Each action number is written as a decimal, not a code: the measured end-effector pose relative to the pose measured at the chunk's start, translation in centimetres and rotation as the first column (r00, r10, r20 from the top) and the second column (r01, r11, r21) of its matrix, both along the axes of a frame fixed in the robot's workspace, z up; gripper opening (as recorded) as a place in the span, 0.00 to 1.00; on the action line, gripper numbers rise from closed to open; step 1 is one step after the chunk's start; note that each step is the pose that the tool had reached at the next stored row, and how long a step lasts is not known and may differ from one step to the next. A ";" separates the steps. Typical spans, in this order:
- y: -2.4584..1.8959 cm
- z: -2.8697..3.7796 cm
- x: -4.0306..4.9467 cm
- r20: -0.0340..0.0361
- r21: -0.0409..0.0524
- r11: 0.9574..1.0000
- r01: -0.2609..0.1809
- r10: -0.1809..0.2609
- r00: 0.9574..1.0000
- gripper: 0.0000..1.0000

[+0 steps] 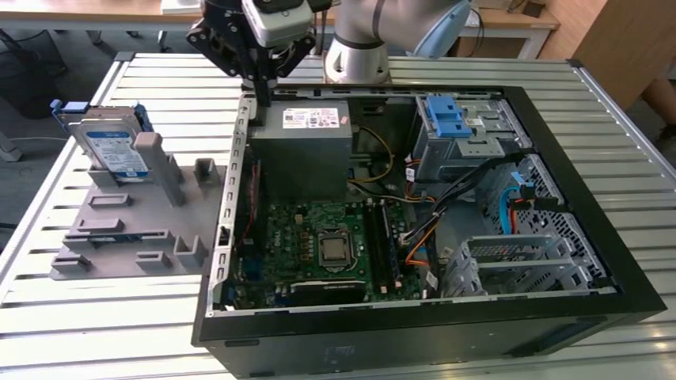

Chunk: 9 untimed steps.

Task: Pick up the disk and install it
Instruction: 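Reach for the disk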

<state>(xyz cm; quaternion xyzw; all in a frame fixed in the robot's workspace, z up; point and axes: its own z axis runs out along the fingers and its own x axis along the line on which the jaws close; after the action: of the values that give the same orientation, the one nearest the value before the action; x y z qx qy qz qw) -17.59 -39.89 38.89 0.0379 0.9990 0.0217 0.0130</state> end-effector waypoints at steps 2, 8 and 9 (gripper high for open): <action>0.00 0.00 -0.06 0.000 0.000 1.000 0.000 0.000 1.000 0.11; 0.00 0.00 -0.31 0.000 0.000 1.000 0.000 0.000 1.000 0.11; 0.00 0.00 -0.35 0.000 0.000 1.000 0.000 0.000 1.000 0.11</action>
<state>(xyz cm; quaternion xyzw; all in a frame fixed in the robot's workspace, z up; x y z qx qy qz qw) -17.95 -39.90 38.89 0.0378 0.9990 0.0217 0.0130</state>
